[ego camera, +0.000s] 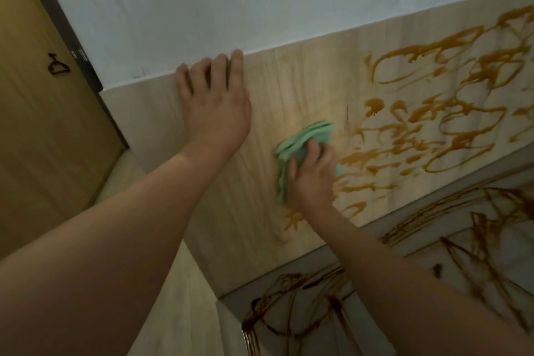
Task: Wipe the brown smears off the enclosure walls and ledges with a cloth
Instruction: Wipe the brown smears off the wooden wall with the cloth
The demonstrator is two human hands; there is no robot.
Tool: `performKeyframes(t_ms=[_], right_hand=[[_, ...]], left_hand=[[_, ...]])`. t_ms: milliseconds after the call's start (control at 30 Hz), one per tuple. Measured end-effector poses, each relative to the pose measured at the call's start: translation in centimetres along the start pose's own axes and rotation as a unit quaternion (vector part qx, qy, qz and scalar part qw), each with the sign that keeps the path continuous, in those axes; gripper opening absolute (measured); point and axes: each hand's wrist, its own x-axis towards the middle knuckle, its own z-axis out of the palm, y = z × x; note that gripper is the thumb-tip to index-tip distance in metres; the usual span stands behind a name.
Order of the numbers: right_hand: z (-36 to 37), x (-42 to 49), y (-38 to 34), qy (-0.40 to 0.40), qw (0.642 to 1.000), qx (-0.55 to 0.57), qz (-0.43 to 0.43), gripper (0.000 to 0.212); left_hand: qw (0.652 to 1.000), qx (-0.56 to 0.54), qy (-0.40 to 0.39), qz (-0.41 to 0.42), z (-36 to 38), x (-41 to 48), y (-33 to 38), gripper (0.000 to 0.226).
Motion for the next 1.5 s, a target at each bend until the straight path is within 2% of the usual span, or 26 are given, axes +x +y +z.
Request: performKeyframes(t_ms=[67, 133, 167, 200, 233, 300, 333, 367, 433, 500, 533, 567, 600, 633, 667, 700, 733, 767, 833, 933, 1067, 1133, 1200, 1300, 1400, 1500], right_hand=[[0.3, -3.1, -0.2, -0.076, 0.984, -0.005, -0.164, 0.046], [-0.1, -2.2, 1.4, -0.102, 0.966, -0.005, -0.235, 0.043], [-0.3, -1.1, 2.2, -0.097, 0.973, 0.006, -0.208, 0.042], [-0.7, -0.1, 2.7, -0.083, 0.988, 0.023, -0.127, 0.042], [-0.7, 0.9, 3.2, -0.059, 0.997, 0.045, -0.001, 0.045], [-0.5, 1.4, 3.2, -0.008, 0.970, 0.078, 0.230, 0.053], [-0.2, 0.4, 2.4, 0.004, 0.963, 0.074, 0.258, 0.056], [0.1, -1.3, 1.3, 0.002, 0.971, 0.073, 0.230, 0.055], [0.4, -5.8, -1.0, -0.072, 0.990, 0.077, 0.089, 0.047], [0.5, -9.4, -1.0, -0.172, 0.981, 0.082, -0.035, 0.042], [0.5, -9.6, -0.1, -0.196, 0.975, 0.083, -0.068, 0.042], [0.5, -8.9, 0.9, -0.192, 0.976, 0.081, -0.058, 0.041], [0.6, -7.9, 1.8, -0.169, 0.982, 0.086, 0.000, 0.039], [0.6, -6.5, 2.6, -0.138, 0.980, 0.092, 0.109, 0.039], [0.7, -5.2, 3.1, -0.101, 0.960, 0.098, 0.242, 0.042], [0.6, -4.4, 3.4, -0.081, 0.923, 0.101, 0.363, 0.045], [0.5, -4.3, 2.9, -0.079, 0.892, 0.088, 0.436, 0.048], [0.5, -4.9, 1.6, -0.093, 0.880, 0.073, 0.460, 0.049], [0.9, -7.7, -2.1, -0.173, 0.868, 0.091, 0.457, 0.051], [1.8, -11.0, -4.5, -0.276, 0.816, 0.134, 0.489, 0.054], [0.9, -5.6, 1.2, -0.218, 0.803, 0.078, 0.549, 0.060], [0.4, -4.2, 2.7, -0.201, 0.779, 0.079, 0.589, 0.067], [1.5, -5.4, 0.7, -0.205, 0.751, 0.119, 0.617, 0.069], [2.6, -8.4, -1.7, -0.233, 0.664, 0.239, 0.669, 0.073], [1.9, -6.5, -0.5, -0.246, 0.606, 0.334, 0.679, 0.053], [0.9, -3.6, -1.0, -0.213, 0.543, 0.381, 0.717, 0.039]], left_hand=[[1.000, -0.004, -0.006, 0.005, 0.0, -0.1, -0.1, 0.063], [1.000, -0.005, -0.013, 0.008, 0.1, -0.1, -0.1, 0.063], [1.000, -0.007, -0.015, 0.008, 0.1, -0.1, -0.1, 0.063], [1.000, -0.007, -0.016, 0.008, 0.1, -0.1, -0.2, 0.063], [1.000, -0.007, -0.016, 0.007, 0.1, -0.1, -0.2, 0.063], [1.000, -0.006, -0.023, 0.006, 0.0, 0.0, -0.1, 0.064], [1.000, -0.007, -0.029, 0.006, -0.2, -0.1, -0.1, 0.064], [0.999, -0.007, -0.032, 0.005, -0.2, -0.1, 0.0, 0.064], [1.000, -0.005, -0.028, 0.005, -0.3, -0.2, 0.0, 0.064], [0.999, -0.002, -0.032, 0.008, -0.3, -0.3, 0.0, 0.065], [0.999, -0.003, -0.036, 0.009, -0.3, -0.4, 0.0, 0.065], [0.999, -0.005, -0.037, 0.009, -0.3, -0.3, -0.1, 0.066], [0.999, -0.007, -0.039, 0.010, -0.3, -0.2, -0.2, 0.066], [0.999, -0.007, -0.041, 0.009, -0.3, -0.1, -0.3, 0.066], [0.999, -0.007, -0.041, 0.008, -0.3, 0.0, -0.3, 0.066], [0.999, -0.006, -0.039, 0.007, -0.3, 0.0, -0.3, 0.066], [0.999, -0.005, -0.037, 0.007, -0.2, -0.1, -0.2, 0.066], [0.999, -0.004, -0.036, 0.006, -0.1, -0.1, 0.0, 0.066], [0.999, -0.004, -0.036, 0.003, 0.0, 0.0, 0.0, 0.065], [1.000, -0.006, -0.030, -0.001, 0.1, 0.0, 0.0, 0.064], [0.999, -0.006, -0.033, -0.004, 0.0, 0.0, 0.1, 0.065], [1.000, -0.003, -0.030, 0.001, 0.1, -0.1, 0.2, 0.065], [1.000, 0.001, -0.027, -0.001, 0.3, -0.1, 0.2, 0.065], [0.999, -0.004, -0.032, -0.009, 0.2, 0.0, 0.2, 0.065], [0.999, -0.003, -0.034, -0.009, -0.1, 0.1, 0.4, 0.065], [0.999, -0.004, -0.033, -0.013, 0.1, 0.0, 0.6, 0.064]])
